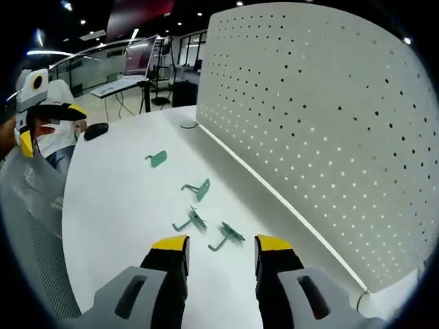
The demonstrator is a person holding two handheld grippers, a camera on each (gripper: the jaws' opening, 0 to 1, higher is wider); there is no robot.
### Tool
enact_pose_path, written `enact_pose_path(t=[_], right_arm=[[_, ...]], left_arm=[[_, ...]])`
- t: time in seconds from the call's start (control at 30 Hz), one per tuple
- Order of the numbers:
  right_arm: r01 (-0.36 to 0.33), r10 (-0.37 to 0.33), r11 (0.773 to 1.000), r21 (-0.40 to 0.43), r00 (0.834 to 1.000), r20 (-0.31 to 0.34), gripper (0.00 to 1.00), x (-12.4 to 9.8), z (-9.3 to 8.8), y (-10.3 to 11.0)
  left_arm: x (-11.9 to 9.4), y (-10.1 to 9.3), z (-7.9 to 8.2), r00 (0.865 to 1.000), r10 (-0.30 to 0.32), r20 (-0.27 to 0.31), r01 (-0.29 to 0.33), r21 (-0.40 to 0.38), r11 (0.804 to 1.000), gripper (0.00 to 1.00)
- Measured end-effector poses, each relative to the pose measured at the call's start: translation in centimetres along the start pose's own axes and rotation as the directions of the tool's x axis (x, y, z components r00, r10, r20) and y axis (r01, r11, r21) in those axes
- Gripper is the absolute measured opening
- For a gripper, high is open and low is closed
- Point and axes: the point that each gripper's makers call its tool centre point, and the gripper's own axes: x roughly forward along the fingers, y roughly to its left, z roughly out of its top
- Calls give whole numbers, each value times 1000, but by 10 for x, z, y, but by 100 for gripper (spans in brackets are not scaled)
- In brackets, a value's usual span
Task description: Insert the hook assembly into the mounting plate slot until the hook locks in place.
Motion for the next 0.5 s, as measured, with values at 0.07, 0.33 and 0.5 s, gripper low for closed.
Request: enact_pose_path(t=[0.07,0.33,0.5], right_arm=[[-6,6,1000,-2,1000,-9,37,3,-1,0],[-19,18,1000,-19,1000,-20,35,11,-1,-1],[-26,25,999,-32,999,-28,32,16,1,-4]], left_arm=[[0,0,0,1000,1,-1,-1,0,1000,81],[0,2,-1,1000,5,-5,-5,-2,1000,80],[1,2,-2,1000,6,-10,-6,-1,1000,79]])
